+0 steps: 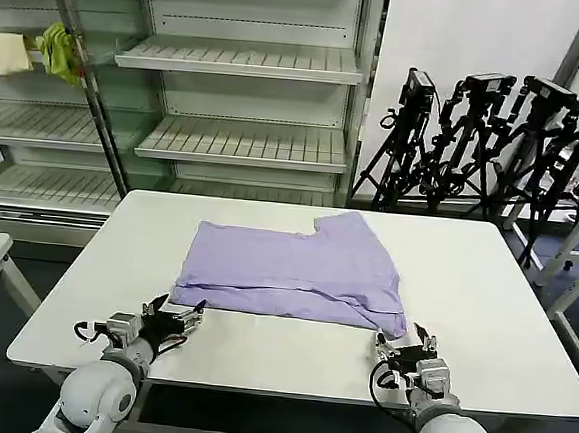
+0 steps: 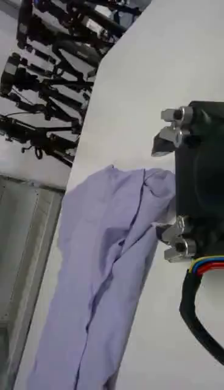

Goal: Fold and organize the clothes.

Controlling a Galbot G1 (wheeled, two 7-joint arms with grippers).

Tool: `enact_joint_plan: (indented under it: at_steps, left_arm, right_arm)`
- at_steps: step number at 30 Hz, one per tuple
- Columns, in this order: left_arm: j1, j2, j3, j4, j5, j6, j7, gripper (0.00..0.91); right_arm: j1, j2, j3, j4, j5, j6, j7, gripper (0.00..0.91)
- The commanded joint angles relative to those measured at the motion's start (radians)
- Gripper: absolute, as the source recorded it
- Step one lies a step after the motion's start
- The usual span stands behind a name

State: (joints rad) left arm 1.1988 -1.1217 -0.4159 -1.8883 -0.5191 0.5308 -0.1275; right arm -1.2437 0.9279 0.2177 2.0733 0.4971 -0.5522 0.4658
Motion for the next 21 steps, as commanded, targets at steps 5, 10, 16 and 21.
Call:
enact_joint_plan:
  at_steps: [5,10,16,21]
  left_arm:
    - [0.001,0.002,0.001,0.003,0.005,-0.001,0.002,0.433]
    - [0.002,0.005,-0.002,0.002,0.005,-0.002,0.003,0.292]
    - [0.007,0.006,-0.006,0.002,0.009,-0.005,0.005,0.131]
    - [0.007,0.008,-0.011,0.005,0.010,-0.008,0.007,0.010]
  right_arm:
    - [0.003,0.004,0.000,-0.028,-0.009,0.002,-0.007,0.353]
    - [0.000,0.003,0.000,-0.034,-0.021,0.004,-0.017,0.000]
    - [-0.002,0.002,-0.002,-0.035,-0.033,0.004,-0.025,0.000]
    - [-0.005,-0.001,-0.002,-0.032,-0.044,0.007,-0.033,0.000]
